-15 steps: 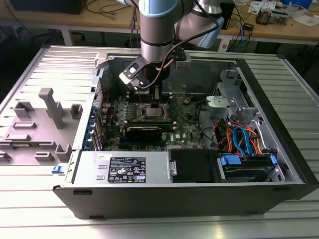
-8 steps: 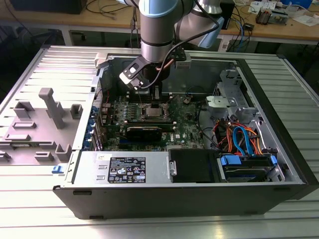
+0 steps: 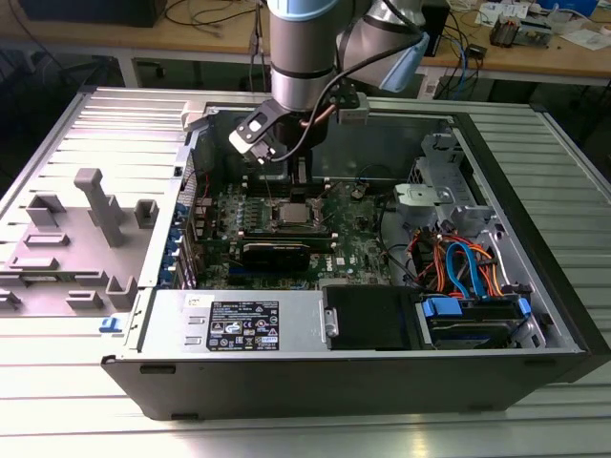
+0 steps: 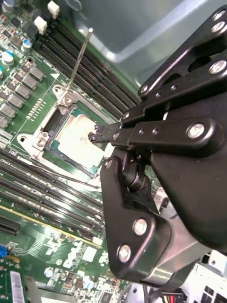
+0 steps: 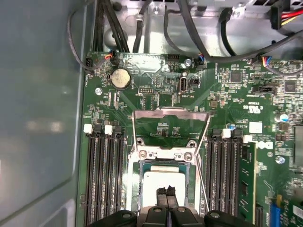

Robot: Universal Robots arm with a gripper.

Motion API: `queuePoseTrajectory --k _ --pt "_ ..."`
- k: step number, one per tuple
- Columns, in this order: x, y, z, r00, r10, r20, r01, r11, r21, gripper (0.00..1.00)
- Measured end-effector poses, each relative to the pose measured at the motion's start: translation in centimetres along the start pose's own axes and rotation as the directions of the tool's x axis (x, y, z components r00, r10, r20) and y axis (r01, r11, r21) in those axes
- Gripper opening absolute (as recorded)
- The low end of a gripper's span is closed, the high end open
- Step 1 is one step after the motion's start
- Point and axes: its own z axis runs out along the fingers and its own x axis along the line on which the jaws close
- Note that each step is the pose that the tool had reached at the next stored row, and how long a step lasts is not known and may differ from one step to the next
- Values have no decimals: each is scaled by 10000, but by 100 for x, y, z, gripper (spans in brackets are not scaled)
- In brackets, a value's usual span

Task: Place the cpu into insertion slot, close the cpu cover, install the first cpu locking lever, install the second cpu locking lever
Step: 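Close the cpu cover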

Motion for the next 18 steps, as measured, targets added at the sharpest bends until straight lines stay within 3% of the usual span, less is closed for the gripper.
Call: queuePoseTrajectory --k 5,10,11,13,18 --pt "-5 112 -14 10000 -1 -6 1 10000 25 11" --pt "-6 118 -197 10000 0 -8 0 10000 25 11" --pt "-7 132 -202 10000 0 -53 0 10000 25 11" --pt "-12 263 -193 10000 2 -58 -2 10000 34 11" --pt "-14 347 -208 10000 0 -56 0 10000 34 11"
